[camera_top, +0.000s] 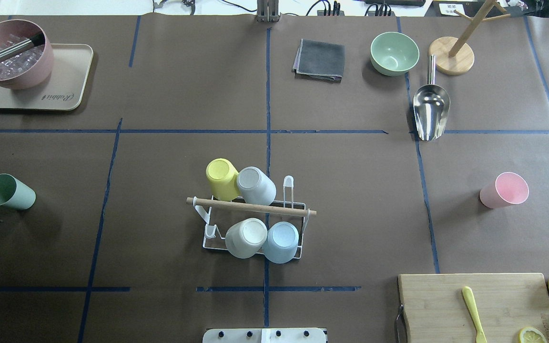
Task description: Place cup on cup holder
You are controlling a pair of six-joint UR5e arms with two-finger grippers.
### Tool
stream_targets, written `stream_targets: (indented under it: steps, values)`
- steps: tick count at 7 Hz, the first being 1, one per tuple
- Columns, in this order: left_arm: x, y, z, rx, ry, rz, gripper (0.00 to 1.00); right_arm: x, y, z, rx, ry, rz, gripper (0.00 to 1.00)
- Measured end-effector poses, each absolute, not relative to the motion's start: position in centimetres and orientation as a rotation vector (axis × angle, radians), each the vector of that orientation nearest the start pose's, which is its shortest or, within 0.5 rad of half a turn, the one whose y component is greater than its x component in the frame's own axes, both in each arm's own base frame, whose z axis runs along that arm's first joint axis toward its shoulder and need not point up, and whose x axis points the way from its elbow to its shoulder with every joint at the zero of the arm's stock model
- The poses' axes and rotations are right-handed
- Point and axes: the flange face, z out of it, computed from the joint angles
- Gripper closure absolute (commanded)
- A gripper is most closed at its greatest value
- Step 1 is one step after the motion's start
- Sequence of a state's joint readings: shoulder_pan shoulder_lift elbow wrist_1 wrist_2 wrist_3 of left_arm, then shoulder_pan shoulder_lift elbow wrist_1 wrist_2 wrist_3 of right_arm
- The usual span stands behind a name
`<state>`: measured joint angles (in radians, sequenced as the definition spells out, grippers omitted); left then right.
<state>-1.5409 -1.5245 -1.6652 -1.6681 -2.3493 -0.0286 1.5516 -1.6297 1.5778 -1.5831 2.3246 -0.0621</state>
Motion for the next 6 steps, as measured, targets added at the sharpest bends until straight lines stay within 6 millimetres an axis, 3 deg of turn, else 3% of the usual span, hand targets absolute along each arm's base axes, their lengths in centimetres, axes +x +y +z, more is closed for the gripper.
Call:
stream_targets:
  steps: [4,6]
  values:
    - [-4.9,-47.4,62.8,0.072,0.802,0.037,0.00,4.9,-46.4,68.8,-0.064,-0.751,-0.038,0.00]
    - [-4.6,-47.9,61.4,0.093,0.799,0.052,0.00,4.7,-48.3,67.1,-0.087,-0.759,-0.027,0.00]
